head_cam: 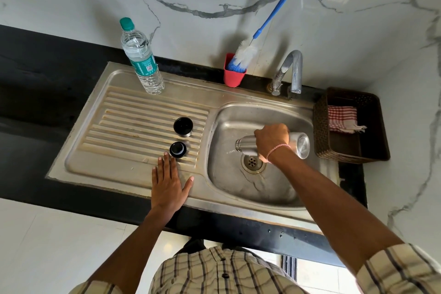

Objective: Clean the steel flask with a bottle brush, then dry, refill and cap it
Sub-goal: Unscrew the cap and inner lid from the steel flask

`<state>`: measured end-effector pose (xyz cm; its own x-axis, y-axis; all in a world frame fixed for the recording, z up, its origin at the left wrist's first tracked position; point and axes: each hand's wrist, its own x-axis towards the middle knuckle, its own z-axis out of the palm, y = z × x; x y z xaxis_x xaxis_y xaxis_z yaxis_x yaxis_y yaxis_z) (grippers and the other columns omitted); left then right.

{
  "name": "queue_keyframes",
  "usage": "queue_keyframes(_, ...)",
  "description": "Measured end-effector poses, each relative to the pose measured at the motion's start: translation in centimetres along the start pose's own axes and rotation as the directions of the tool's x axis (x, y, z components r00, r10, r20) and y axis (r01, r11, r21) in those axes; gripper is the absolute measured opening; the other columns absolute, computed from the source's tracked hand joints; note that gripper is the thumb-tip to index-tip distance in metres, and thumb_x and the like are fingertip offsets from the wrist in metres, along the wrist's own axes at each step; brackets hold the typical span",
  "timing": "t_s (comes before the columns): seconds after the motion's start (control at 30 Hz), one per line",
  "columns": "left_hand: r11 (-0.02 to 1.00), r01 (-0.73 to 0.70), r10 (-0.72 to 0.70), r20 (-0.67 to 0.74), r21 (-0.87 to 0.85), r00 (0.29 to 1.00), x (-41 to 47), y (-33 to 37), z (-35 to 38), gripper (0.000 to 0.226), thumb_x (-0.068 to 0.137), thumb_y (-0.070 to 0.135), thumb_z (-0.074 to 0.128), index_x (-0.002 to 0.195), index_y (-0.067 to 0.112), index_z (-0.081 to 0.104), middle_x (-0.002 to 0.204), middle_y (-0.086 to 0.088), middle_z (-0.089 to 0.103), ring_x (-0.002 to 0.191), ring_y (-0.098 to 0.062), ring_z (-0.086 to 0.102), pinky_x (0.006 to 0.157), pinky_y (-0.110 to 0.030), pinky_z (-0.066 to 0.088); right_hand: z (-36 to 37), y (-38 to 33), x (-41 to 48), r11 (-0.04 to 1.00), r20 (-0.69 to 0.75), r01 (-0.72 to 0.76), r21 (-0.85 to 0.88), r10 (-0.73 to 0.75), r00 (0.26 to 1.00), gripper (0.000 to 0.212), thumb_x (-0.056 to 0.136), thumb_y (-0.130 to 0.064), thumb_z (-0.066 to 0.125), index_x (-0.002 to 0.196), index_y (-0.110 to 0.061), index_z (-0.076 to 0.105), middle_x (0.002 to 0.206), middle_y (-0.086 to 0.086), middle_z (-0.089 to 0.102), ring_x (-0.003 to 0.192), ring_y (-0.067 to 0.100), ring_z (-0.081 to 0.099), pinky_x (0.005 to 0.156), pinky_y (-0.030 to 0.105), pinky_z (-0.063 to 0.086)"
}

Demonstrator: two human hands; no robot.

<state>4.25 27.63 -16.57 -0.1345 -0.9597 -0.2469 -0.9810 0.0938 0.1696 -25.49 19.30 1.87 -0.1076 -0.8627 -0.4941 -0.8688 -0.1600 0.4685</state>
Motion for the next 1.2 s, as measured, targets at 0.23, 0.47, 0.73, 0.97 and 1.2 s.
queue_keyframes(0.23, 1.000, -0.001, 0.001, 0.011, 0.004, 1.000, 0.1, 0.0, -0.2, 0.101, 0.095, 0.076, 0.017, 0.163, 0.003, 0.000, 0.172, -0.019, -0.003, 0.159, -0.035, -0.002, 0.129, -0.053, 0.009, -3.0, 1.2, -1.4, 0.998, -0.042, -0.060, -0.032, 0.058, 0.997, 0.027, 0.094, -0.037, 0.057, 0.112, -0.021, 0.070, 0.099, 0.003, 0.070, 0.091, 0.027, 0.068, 0.086, 0.040, 0.053)
queue_keyframes(0.47, 1.000, -0.005, 0.005, 0.010, -0.003, 1.000, 0.1, -0.1, 0.0, 0.103, 0.094, 0.077, 0.014, 0.163, 0.002, 0.001, 0.172, -0.019, -0.002, 0.159, -0.036, -0.001, 0.129, -0.053, 0.008, -6.0, 2.1, -3.0, 0.994, -0.074, -0.084, -0.074, 0.079, 0.994, 0.027, 0.093, -0.035, 0.056, 0.110, -0.021, 0.070, 0.103, 0.005, 0.069, 0.097, 0.029, 0.066, 0.090, 0.043, 0.051)
queue_keyframes(0.73, 1.000, -0.012, 0.012, 0.009, -0.002, 1.000, 0.1, -0.3, -0.1, 0.103, 0.093, 0.078, 0.015, 0.163, 0.003, 0.002, 0.172, -0.019, 0.000, 0.159, -0.036, 0.001, 0.129, -0.053, 0.009, -7.4, 1.6, -4.4, 0.991, -0.100, -0.083, -0.106, 0.073, 0.992, 0.024, 0.094, -0.034, 0.057, 0.109, -0.018, 0.067, 0.102, 0.007, 0.067, 0.099, 0.030, 0.065, 0.091, 0.043, 0.050)
queue_keyframes(0.97, 1.000, -0.004, 0.004, 0.032, -0.002, 0.999, 0.1, -0.2, 0.1, 0.104, 0.093, 0.078, 0.013, 0.164, 0.003, -0.001, 0.172, -0.018, -0.006, 0.159, -0.035, -0.003, 0.129, -0.053, 0.007, -5.5, 0.0, -4.1, 0.990, -0.046, -0.043, -0.137, 0.037, 0.998, 0.031, 0.094, -0.040, 0.055, 0.110, -0.016, 0.068, 0.108, 0.008, 0.069, 0.101, 0.032, 0.066, 0.094, 0.047, 0.049)
queue_keyframes(1.2, 1.000, -0.006, 0.006, 0.034, -0.004, 0.999, 0.2, -0.3, 0.1, 0.105, 0.092, 0.079, 0.011, 0.163, 0.003, -0.001, 0.172, -0.017, -0.006, 0.159, -0.034, -0.004, 0.129, -0.052, 0.005, -3.1, -1.5, -3.0, 0.982, -0.033, -0.032, -0.185, 0.026, 0.999, 0.027, 0.088, -0.036, 0.059, 0.105, -0.019, 0.071, 0.103, 0.009, 0.070, 0.094, 0.034, 0.067, 0.090, 0.050, 0.048)
